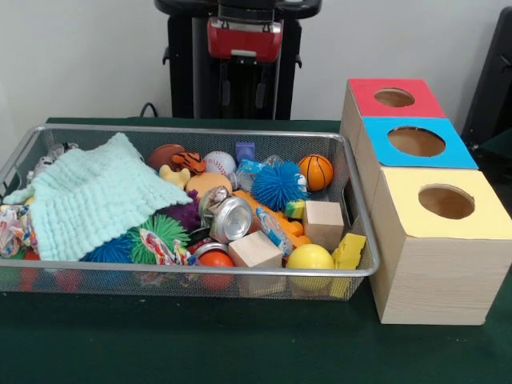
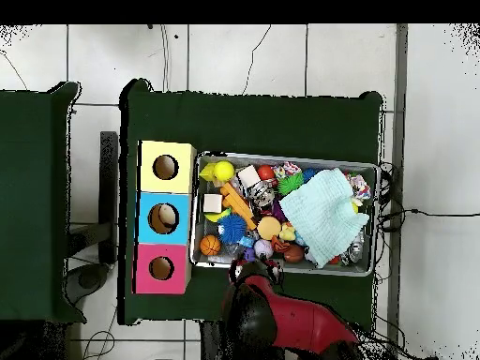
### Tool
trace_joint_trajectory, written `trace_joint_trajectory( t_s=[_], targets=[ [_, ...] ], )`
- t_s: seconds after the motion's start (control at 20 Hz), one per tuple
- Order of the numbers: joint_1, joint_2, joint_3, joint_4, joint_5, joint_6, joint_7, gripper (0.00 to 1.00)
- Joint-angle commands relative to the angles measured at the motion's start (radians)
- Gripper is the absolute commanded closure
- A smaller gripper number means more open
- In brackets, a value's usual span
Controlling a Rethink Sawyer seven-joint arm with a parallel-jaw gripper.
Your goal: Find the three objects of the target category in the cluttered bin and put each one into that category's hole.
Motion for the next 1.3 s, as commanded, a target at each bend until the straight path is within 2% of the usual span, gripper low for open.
trace_joint_trajectory(
  t_s=[0.05, 0.5, 0.75, 1.05, 1.3],
  targets=[
    [-0.023, 0.139, 0.011, 0.034, -0.086, -0.167, 0.166, 0.0],
    [-0.025, 0.153, 0.027, 0.038, -0.083, -0.204, 0.192, 0.0],
    [-0.069, 0.063, 0.079, 0.047, -0.06, -0.124, 0.177, 0.0],
    [-0.079, 0.024, 0.11, 0.037, -0.021, -0.07, 0.173, 0.0],
    [-0.077, 0.084, 0.11, 0.005, -0.022, -0.11, 0.176, 0.0]
  ],
)
